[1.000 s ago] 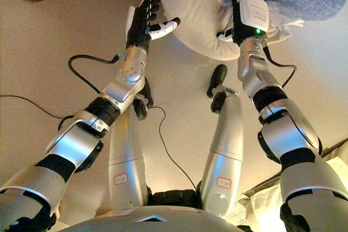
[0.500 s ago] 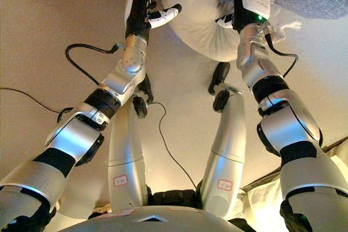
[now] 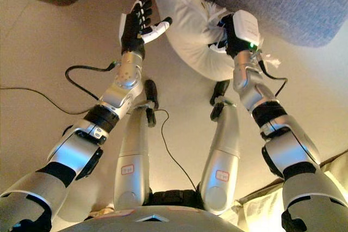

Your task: Pick up the pillow and put it on the sofa.

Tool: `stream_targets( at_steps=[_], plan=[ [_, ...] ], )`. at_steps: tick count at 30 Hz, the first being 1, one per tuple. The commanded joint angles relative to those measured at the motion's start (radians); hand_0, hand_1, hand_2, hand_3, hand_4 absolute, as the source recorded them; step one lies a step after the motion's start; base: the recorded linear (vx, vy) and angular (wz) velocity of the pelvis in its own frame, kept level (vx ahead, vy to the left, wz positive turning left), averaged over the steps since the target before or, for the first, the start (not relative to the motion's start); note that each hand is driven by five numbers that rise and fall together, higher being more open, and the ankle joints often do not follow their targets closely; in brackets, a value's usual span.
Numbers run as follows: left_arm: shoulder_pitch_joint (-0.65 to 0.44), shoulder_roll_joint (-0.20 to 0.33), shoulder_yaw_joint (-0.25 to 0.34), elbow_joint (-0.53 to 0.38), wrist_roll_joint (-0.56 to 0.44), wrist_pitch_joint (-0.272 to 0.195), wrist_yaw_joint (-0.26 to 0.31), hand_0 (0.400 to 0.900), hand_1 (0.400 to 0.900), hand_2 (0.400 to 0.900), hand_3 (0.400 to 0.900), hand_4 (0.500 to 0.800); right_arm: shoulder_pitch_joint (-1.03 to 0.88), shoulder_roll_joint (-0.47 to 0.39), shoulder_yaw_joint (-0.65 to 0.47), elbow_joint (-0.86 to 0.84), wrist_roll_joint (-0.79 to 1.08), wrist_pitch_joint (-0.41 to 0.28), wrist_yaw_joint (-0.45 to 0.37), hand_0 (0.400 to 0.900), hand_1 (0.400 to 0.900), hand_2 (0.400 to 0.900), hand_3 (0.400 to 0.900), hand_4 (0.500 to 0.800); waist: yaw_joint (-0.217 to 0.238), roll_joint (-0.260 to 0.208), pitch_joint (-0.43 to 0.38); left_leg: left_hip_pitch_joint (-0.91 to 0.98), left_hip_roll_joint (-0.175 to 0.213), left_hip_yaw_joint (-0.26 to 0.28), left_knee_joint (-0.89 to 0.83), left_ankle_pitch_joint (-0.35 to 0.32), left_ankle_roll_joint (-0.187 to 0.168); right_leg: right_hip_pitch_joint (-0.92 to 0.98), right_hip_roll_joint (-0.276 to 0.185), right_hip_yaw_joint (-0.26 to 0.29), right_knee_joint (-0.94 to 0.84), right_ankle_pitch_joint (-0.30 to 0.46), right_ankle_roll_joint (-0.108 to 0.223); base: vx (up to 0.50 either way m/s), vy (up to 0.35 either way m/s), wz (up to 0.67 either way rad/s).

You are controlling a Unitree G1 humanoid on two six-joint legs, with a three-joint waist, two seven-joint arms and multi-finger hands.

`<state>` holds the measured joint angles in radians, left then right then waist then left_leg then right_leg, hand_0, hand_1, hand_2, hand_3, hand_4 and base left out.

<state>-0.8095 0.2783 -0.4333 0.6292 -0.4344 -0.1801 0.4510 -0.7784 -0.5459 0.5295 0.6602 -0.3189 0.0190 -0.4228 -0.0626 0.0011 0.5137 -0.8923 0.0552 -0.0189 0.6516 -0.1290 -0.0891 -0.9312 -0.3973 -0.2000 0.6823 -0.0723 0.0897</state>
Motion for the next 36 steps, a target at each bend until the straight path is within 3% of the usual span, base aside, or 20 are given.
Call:
stream_targets(
  at_steps=[1, 4, 7, 10, 14, 15, 19, 21, 28, 30, 35, 36],
  plan=[
    [0.051, 0.026, 0.069, -0.133, 0.042, -0.106, 0.009, 0.900, 0.900, 0.900, 0.900, 0.800, 0.018, -0.068, -0.132, -0.203, -0.067, -0.080, -0.074, 0.400, 0.400, 0.400, 0.400, 0.500, -0.009, -0.028, -0.062, 0.190, 0.005, -0.051, -0.177, 0.037, -0.001, 0.180, -0.013, 0.001, -0.178, 0.140, 0.069, 0.15, -0.068, 0.08],
    [0.167, 0.047, 0.115, -0.247, 0.068, -0.117, -0.027, 0.900, 0.900, 0.900, 0.900, 0.800, 0.178, -0.082, -0.217, -0.368, -0.105, -0.115, -0.038, 0.400, 0.400, 0.400, 0.400, 0.500, -0.002, -0.044, -0.110, 0.386, 0.026, -0.045, -0.346, 0.089, -0.016, 0.393, -0.007, -0.060, -0.328, 0.176, 0.081, 0.14, -0.038, 0.06],
    [0.228, 0.047, 0.139, -0.291, 0.071, -0.120, -0.048, 0.900, 0.900, 0.900, 0.900, 0.800, 0.252, -0.079, -0.259, -0.446, -0.114, -0.134, -0.016, 0.400, 0.400, 0.400, 0.400, 0.500, 0.001, -0.051, -0.138, 0.489, 0.033, -0.034, -0.417, 0.102, -0.020, 0.504, -0.009, -0.086, -0.390, 0.196, 0.093, 0.14, 0.017, 0.02],
    [0.379, 0.061, 0.186, -0.373, 0.085, -0.113, -0.116, 0.900, 0.900, 0.900, 0.900, 0.800, 0.418, -0.085, -0.368, -0.613, -0.132, -0.173, 0.036, 0.400, 0.400, 0.400, 0.400, 0.500, 0.001, -0.057, -0.222, 0.656, 0.032, -0.011, -0.526, 0.107, -0.015, 0.674, -0.010, -0.119, -0.490, 0.237, 0.124, 0.17, 0.085, -0.06],
    [0.480, 0.073, 0.222, -0.417, 0.096, -0.099, -0.162, 0.900, 0.900, 0.900, 0.900, 0.800, 0.530, -0.081, -0.446, -0.713, -0.125, -0.199, 0.079, 0.400, 0.400, 0.400, 0.400, 0.500, -0.005, -0.066, -0.293, 0.758, 0.010, 0.014, -0.599, 0.116, -0.001, 0.769, -0.017, -0.133, -0.558, 0.278, 0.150, 0.18, 0.130, -0.12],
    [0.521, 0.082, 0.247, -0.426, 0.106, -0.091, -0.189, 0.900, 0.900, 0.900, 0.900, 0.800, 0.567, -0.081, -0.484, -0.762, -0.120, -0.215, 0.107, 0.400, 0.400, 0.400, 0.400, 0.500, -0.010, -0.074, -0.342, 0.807, 0.002, 0.031, -0.627, 0.109, 0.004, 0.806, -0.019, -0.135, -0.587, 0.298, 0.163, 0.14, 0.103, -0.20],
    [0.583, 0.092, 0.287, -0.452, 0.108, -0.079, -0.213, 0.900, 0.900, 0.900, 0.900, 0.800, 0.609, -0.066, -0.535, -0.807, -0.076, -0.221, 0.140, 0.400, 0.400, 0.400, 0.400, 0.500, -0.001, -0.089, -0.397, 0.879, 0.001, 0.065, -0.660, 0.098, 0.012, 0.855, -0.014, -0.132, -0.641, 0.332, 0.172, 0.10, 0.075, -0.28],
    [0.605, 0.099, 0.311, -0.444, 0.113, -0.071, -0.217, 0.900, 0.900, 0.900, 0.900, 0.800, 0.584, -0.059, -0.530, -0.768, -0.012, -0.221, 0.160, 0.400, 0.400, 0.400, 0.400, 0.500, 0.013, -0.104, -0.439, 0.912, -0.002, 0.086, -0.662, 0.083, 0.019, 0.874, -0.013, -0.128, -0.662, 0.347, 0.172, 0.06, 0.048, -0.28],
    [0.584, 0.108, 0.318, -0.372, 0.100, -0.056, -0.224, 0.900, 0.900, 0.900, 0.900, 0.800, 0.470, -0.063, -0.476, -0.594, 0.121, -0.201, 0.186, 0.400, 0.400, 0.400, 0.400, 0.500, 0.047, -0.134, -0.471, 0.965, 0.008, 0.102, -0.666, 0.069, 0.019, 0.923, -0.007, -0.130, -0.667, 0.331, 0.172, 0.06, 0.001, -0.03],
    [0.565, 0.111, 0.313, -0.331, 0.089, -0.055, -0.225, 0.900, 0.900, 0.900, 0.900, 0.800, 0.403, -0.072, -0.438, -0.499, 0.154, -0.194, 0.184, 0.400, 0.400, 0.400, 0.400, 0.500, 0.059, -0.139, -0.477, 0.974, 0.016, 0.105, -0.669, 0.068, 0.015, 0.933, -0.003, -0.137, -0.672, 0.324, 0.172, 0.05, -0.031, 0.06],
    [0.398, 0.128, 0.232, -0.124, 0.016, -0.059, -0.209, 0.900, 0.900, 0.900, 0.900, 0.800, 0.077, -0.081, -0.235, -0.092, 0.280, -0.167, 0.174, 0.400, 0.400, 0.400, 0.400, 0.500, 0.097, -0.149, -0.468, 0.956, 0.033, 0.088, -0.664, 0.083, -0.003, 0.942, 0.008, -0.166, -0.676, 0.306, 0.163, 0.02, -0.051, 0.18],
    [0.392, 0.127, 0.234, -0.119, 0.015, -0.062, -0.210, 0.900, 0.900, 0.900, 0.900, 0.800, 0.066, -0.081, -0.229, -0.082, 0.283, -0.172, 0.173, 0.400, 0.400, 0.400, 0.400, 0.500, 0.095, -0.147, -0.464, 0.955, 0.034, 0.087, -0.663, 0.083, -0.003, 0.942, 0.009, -0.168, -0.675, 0.305, 0.162, -0.01, -0.063, 0.28]
  ],
)
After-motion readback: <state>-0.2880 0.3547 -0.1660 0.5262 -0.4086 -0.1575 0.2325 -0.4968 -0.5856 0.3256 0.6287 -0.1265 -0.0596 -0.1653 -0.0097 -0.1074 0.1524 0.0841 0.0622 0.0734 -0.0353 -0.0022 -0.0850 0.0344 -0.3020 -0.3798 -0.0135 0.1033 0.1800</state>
